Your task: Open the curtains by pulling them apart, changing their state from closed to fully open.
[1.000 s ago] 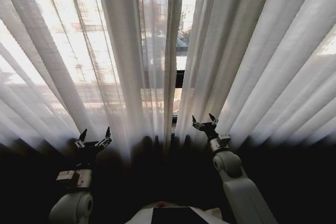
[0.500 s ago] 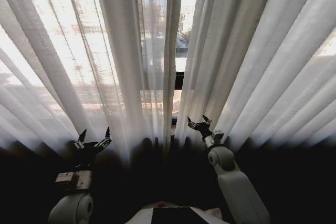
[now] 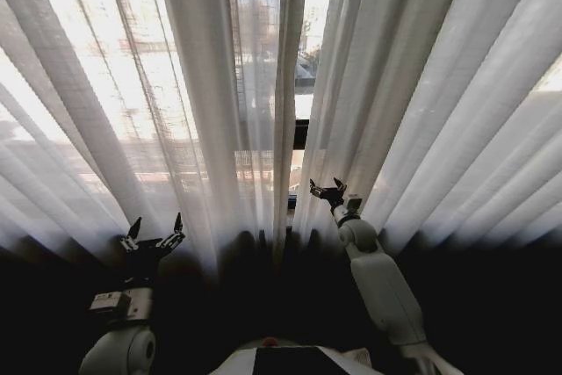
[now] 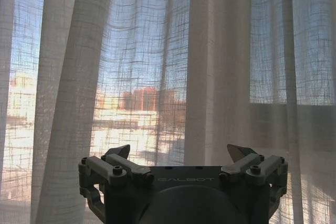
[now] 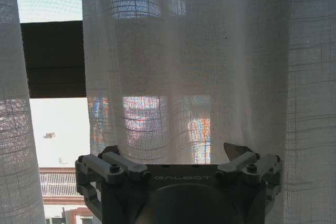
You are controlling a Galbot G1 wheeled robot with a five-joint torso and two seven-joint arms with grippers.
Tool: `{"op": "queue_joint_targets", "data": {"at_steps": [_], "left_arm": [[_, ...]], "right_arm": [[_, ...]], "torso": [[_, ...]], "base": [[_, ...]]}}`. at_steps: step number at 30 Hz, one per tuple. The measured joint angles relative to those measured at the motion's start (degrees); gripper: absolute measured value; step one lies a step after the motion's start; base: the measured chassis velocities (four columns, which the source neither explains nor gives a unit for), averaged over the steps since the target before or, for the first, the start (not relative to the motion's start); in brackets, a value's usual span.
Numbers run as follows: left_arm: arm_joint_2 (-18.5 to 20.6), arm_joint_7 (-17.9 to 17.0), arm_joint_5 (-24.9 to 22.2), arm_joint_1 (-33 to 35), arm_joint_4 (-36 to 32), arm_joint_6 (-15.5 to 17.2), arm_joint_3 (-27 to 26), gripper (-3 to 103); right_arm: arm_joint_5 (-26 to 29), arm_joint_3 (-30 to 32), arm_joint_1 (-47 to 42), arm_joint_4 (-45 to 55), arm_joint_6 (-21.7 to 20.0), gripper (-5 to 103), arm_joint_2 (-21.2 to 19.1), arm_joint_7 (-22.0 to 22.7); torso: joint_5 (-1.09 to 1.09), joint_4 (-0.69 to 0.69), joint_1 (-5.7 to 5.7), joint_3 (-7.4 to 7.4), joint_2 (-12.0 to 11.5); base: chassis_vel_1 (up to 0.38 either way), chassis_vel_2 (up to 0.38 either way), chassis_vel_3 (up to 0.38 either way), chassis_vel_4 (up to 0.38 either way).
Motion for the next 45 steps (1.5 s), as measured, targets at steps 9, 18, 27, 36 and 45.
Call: {"op": "queue_joint_targets", "data": {"at_steps": [9, 18, 27, 36, 45], "left_arm": [[0.04, 0.0, -0.24, -0.05, 0.16, -0.2, -0.19, 100], [0.36, 0.0, -0.22, -1.3, 0.41, 0.16, 0.19, 100], [0.73, 0.02, -0.15, -1.97, 0.52, 0.94, 0.29, 100], [0.93, 0.04, -0.11, -2.03, 0.81, 0.98, 0.33, 100], [1.09, 0.05, -0.17, -2.44, 1.21, 0.97, 0.28, 100]], "right_arm": [[0.13, -1.23, 2.2, -2.0, -0.07, 100, 0.41, 0.21], [0.3, -1.44, 2.6, -1.93, -0.44, 100, 1.33, 0.06], [0.26, -0.41, 3.43, -3.64, -0.33, 100, 1.54, 0.2], [0.22, -0.03, 3.81, -4.1, -0.01, 68, 1.79, 0.25], [0.21, 0.03, 3.65, -3.73, 0.04, 35, 1.6, 0.25]], "torso": [[0.0, 0.0, 0.0, 0.0, 0.0], [0.0, -0.01, 0.0, 0.0, 0.0], [0.0, -0.01, 0.0, 0.0, 0.0], [0.0, -0.01, 0.0, 0.0, 0.01], [0.0, -0.01, 0.0, -0.01, 0.0]], "base": [[0.0, 0.0, 0.0, 0.0], [0.0, 0.0, 0.0, 0.0], [0.0, 0.0, 0.0, 0.0], [0.0, 0.0, 0.0, 0.0], [0.0, 0.0, 0.0, 0.0]]}}
